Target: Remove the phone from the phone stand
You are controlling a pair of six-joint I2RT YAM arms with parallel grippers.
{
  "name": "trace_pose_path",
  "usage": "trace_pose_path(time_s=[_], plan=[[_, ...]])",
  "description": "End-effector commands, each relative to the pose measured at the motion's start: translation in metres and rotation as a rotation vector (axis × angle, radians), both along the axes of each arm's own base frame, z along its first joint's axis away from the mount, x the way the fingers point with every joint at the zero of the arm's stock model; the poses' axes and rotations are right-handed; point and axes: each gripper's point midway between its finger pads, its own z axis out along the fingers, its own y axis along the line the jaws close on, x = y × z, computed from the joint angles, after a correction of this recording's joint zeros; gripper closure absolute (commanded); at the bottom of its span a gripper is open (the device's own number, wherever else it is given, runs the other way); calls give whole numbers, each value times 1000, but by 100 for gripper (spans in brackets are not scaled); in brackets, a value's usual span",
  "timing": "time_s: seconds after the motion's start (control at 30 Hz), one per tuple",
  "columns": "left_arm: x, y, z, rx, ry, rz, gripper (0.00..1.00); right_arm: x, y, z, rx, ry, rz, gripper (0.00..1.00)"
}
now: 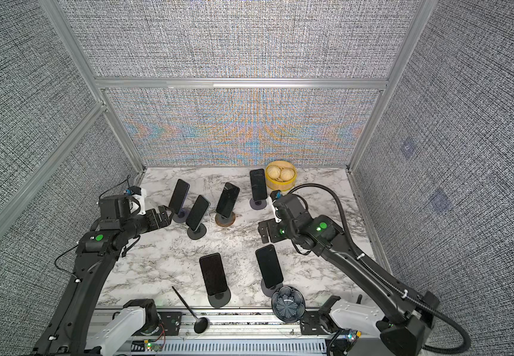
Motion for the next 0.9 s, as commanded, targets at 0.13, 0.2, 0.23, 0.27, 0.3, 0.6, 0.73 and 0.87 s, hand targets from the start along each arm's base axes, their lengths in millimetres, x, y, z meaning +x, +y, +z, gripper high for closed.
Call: trace_pose_path(time_s=[0.13, 0.2, 0.23, 0.27, 0.3, 0.6, 0.73, 0.87], plan=[[-2, -3, 3, 23, -16, -38, 1, -22, 7, -13, -19, 79, 29, 1], [-2, -1, 3, 35, -19, -34, 1, -24, 8, -16, -16, 86, 32, 1], [-2, 0, 3, 36, -23, -28, 1, -24, 8, -18, -17, 89, 34, 1], [-1, 0, 4, 33, -27, -24, 1, -25, 9, -17, -17, 88, 34, 1], [-1, 0, 4, 28, -29, -23, 1, -25, 9, -17, -16, 88, 34, 1], [0, -1, 4, 10, -11, -14, 1, -31, 15, -28, -21, 110, 66, 1], [3, 1, 2, 4, -5, 3, 1, -34, 14, -36, -33, 127, 66, 1], [4, -2, 3, -11, 6, -3, 1, -39, 15, -46, -28, 153, 64, 1]])
